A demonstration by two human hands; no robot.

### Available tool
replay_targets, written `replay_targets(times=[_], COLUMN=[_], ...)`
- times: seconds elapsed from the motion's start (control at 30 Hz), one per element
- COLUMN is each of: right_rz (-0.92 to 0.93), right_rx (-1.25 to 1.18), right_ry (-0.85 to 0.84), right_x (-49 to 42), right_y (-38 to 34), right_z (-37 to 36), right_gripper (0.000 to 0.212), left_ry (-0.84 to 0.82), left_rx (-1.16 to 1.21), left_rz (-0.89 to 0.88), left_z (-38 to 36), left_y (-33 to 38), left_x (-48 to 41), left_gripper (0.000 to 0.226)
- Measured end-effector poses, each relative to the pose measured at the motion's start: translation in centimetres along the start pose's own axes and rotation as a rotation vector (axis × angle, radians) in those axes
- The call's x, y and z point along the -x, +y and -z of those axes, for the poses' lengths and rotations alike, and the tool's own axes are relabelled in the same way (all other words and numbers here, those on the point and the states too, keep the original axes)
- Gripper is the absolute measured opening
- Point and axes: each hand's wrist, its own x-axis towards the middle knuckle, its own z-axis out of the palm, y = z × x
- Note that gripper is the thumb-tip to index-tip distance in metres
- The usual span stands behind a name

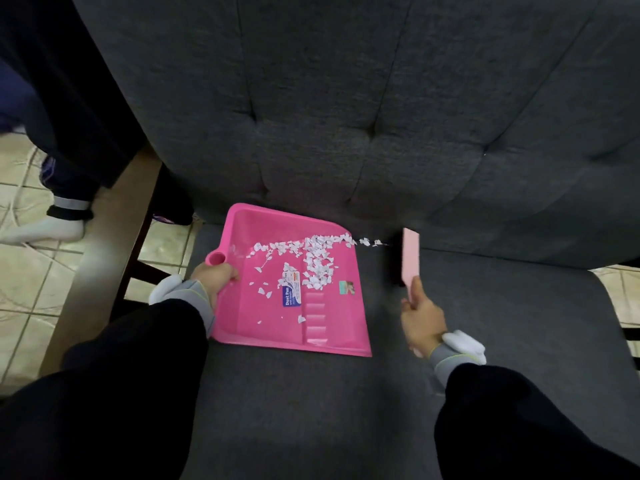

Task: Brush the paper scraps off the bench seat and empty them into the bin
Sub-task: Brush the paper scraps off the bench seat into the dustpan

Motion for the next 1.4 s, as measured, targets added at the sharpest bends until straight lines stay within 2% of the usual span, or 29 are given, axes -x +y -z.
replay_targets(times=[0.1, 0.23, 0.33, 0.43, 0.53, 0.63, 0.77, 0.87, 0.97, 1.07, 1.2, 1.3, 1.4], right_rz=[-0.137, -0.228, -0.203, -0.206, -0.096, 0.075, 0.246, 0.284, 0.208, 0.134, 0.275, 0.342, 0.284], right_rx=[0.027, -0.015, -0.06, -0.002, 0.228, 0.304, 0.307, 0.269, 0.233, 0.262, 0.176, 0.032, -0.045], right_ry=[0.046, -0.019, -0.106, -0.158, -0.152, -0.264, -0.389, -0.338, -0.223, -0.185, -0.282, -0.34, -0.163], right_x=[-1.5, -2.7, -3.1, -2.8, -1.7, -0.7, 0.2, -0.1, -1.3, -1.1, 2.7, 4.0, 2.8], right_y=[0.1, -1.9, -3.5, -4.9, -4.9, -3.7, -1.8, -0.2, 1.0, 1.2, 0.6, 0.9, 1.5], right_z=[1.0, 1.4, 0.3, -1.4, -2.0, -1.4, 1.4, 3.5, 4.1, 1.7, -3.3, -4.1, -3.4], right_gripper=[0.053, 0.045, 0.048, 0.053, 0.056, 0.059, 0.056, 0.055, 0.056, 0.058, 0.061, 0.06, 0.059], left_ry=[0.013, 0.025, 0.016, 0.005, -0.007, 0.003, -0.001, -0.005, 0.006, 0.037, 0.036, -0.002, -0.031], left_rx=[0.024, 0.028, 0.017, -0.013, -0.004, 0.008, -0.027, -0.03, -0.036, -0.022, -0.027, -0.029, -0.022], left_rz=[0.015, 0.041, 0.057, 0.064, 0.038, 0.043, 0.052, 0.05, 0.045, 0.009, -0.017, -0.017, 0.006], left_z=[0.6, 1.7, 1.9, 1.7, 1.4, 1.5, 1.7, 1.9, 2.0, 1.7, 1.6, 1.7, 1.8], left_y=[0.2, 0.6, 0.7, 0.9, 1.5, 1.3, 0.8, 0.3, -0.1, -0.3, -0.5, -0.6, -1.0], left_x=[-0.2, -1.2, -1.7, -1.6, -1.3, -1.6, -1.9, -2.1, -2.3, -2.3, -2.0, -1.6, -1.5], left_gripper=[0.03, 0.043, 0.036, 0.015, 0.017, 0.036, 0.033, 0.025, 0.017, 0.004, 0.011, 0.009, 0.012])
